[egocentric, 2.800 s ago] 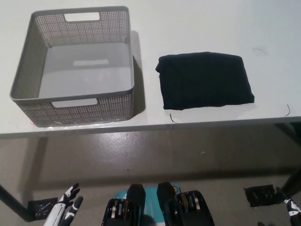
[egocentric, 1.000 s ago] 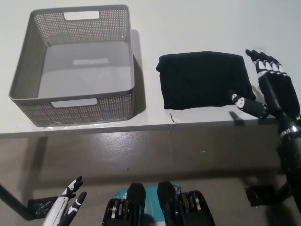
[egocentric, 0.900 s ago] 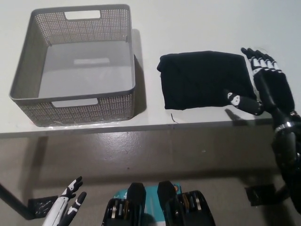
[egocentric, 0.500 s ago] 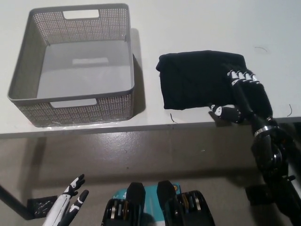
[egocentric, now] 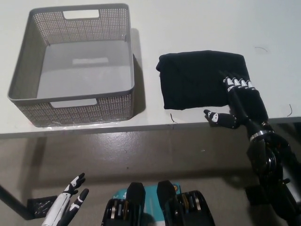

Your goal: Use the right hand to pick up a t shirt on the right hand side and place it into a contianer on the left side

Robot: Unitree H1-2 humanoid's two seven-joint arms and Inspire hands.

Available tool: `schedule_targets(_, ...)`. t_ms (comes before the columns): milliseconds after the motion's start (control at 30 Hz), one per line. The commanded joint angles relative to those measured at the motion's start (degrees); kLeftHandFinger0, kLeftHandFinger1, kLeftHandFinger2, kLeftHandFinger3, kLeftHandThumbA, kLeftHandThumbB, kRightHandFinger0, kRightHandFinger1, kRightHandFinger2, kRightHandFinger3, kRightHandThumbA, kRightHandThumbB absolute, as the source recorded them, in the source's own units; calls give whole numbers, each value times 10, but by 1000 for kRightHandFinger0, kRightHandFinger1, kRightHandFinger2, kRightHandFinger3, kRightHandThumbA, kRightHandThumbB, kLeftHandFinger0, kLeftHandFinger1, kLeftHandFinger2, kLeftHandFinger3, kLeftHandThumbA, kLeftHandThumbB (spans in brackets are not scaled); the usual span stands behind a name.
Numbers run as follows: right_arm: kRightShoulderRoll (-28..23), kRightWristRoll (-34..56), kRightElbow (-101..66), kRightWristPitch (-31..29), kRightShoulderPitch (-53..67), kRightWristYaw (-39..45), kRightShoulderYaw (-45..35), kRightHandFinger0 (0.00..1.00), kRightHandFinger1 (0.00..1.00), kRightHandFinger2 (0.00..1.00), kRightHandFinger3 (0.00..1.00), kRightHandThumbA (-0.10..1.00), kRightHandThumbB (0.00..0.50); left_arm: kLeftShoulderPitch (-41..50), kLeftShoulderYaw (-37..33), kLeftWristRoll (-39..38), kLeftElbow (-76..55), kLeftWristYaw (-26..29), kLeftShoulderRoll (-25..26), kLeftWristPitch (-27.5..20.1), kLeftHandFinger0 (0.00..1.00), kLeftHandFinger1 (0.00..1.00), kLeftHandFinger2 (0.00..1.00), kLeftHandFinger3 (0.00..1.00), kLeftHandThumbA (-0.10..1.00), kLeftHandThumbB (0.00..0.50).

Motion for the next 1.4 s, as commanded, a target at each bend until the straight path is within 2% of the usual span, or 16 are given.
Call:
schedule_targets(0, -5, 3, 13, -3, -36, -28, -4, 1000, 1000, 1000, 1000, 868, 500, -8, -1, 4, -17, -1, 13, -9, 991, 1000, 1000, 1000, 1000, 469)
schedule_targets(200, 4, 7, 41, -11, -56, -40, -2, 1000, 1000, 1000, 1000, 833, 498, -7, -1, 3, -21, -6, 15, -3, 1000, 1000, 1000, 1000, 1000, 468)
schedule_targets(500, 15, 8, 55, -6, -69, -41, 3, 1000, 1000, 1000, 1000, 868, 500, -6, -5, 3, -29, -14, 18, 3, 981, 1000, 1000, 1000, 1000, 457)
schedule_targets(533, 21, 7, 58, -5, -73, -43, 5, 1000, 1000, 1000, 1000, 847, 500, -6, -5, 7, -29, -13, 19, 6, 983, 1000, 1000, 1000, 1000, 475)
schedule_targets(600, 22, 5, 65, -7, -77, -47, 7, 1000, 1000, 1000, 1000, 851, 500, -9, -6, 12, -26, -12, 18, 2, 979, 1000, 1000, 1000, 1000, 478)
schedule_targets(800, 34, 8, 91, -13, -90, -59, 12, 1000, 1000, 1000, 1000, 908, 500, -11, -6, -1, -26, -21, 17, 0, 981, 1000, 1000, 1000, 1000, 432)
schedule_targets(900, 40, 13, 108, -20, -96, -70, 11, 1000, 1000, 1000, 1000, 875, 500, -13, -5, -1, -24, -22, 16, 1, 981, 1000, 1000, 1000, 1000, 439)
schedule_targets(1000, 44, 14, 122, -18, -102, -72, 12, 1000, 1000, 1000, 1000, 908, 500, -13, -4, -1, -25, -22, 14, 2, 976, 1000, 1000, 1000, 1000, 449)
schedule_targets(1100, 50, 18, 155, -29, -115, -87, 13, 1000, 1000, 1000, 1000, 921, 500, -14, -1, -10, -25, -25, 13, -3, 952, 1000, 1000, 1000, 1000, 415)
schedule_targets(1133, 51, 20, 165, -34, -118, -93, 13, 1000, 1000, 1000, 1000, 896, 498, -14, -1, -9, -27, -25, 13, 0, 938, 1000, 1000, 1000, 1000, 429)
schedule_targets(1200, 53, 30, 177, -47, -122, -103, 9, 1000, 1000, 1000, 1000, 784, 447, -14, 0, -9, -31, -26, 12, 4, 918, 1000, 1000, 1000, 1000, 435)
schedule_targets(1233, 55, 38, 185, -58, -123, -114, 4, 1000, 1000, 1000, 1000, 620, 399, -14, 1, -11, -33, -27, 11, 6, 913, 1000, 1000, 1000, 1000, 439)
schedule_targets(1267, 57, 47, 191, -70, -123, -125, -1, 1000, 1000, 1000, 1000, 552, 408, -14, 1, -13, -33, -28, 10, 7, 912, 1000, 1000, 1000, 1000, 441)
schedule_targets(1300, 64, 62, 211, -110, -125, -176, -17, 1000, 1000, 1000, 1000, 265, 240, -16, 1, -16, -29, -29, 9, 5, 912, 1000, 1000, 1000, 1000, 453)
schedule_targets(1333, 72, 80, 234, -155, -128, -228, -34, 1000, 1000, 1000, 1000, -72, 270, -17, 2, -16, -27, -28, 8, 4, 907, 1000, 1000, 1000, 1000, 471)
schedule_targets(1367, 80, 100, 251, -185, -132, -258, -52, 847, 817, 868, 849, -99, 241, -18, 3, -17, -28, -28, 8, 7, 901, 1000, 1000, 1000, 1000, 483)
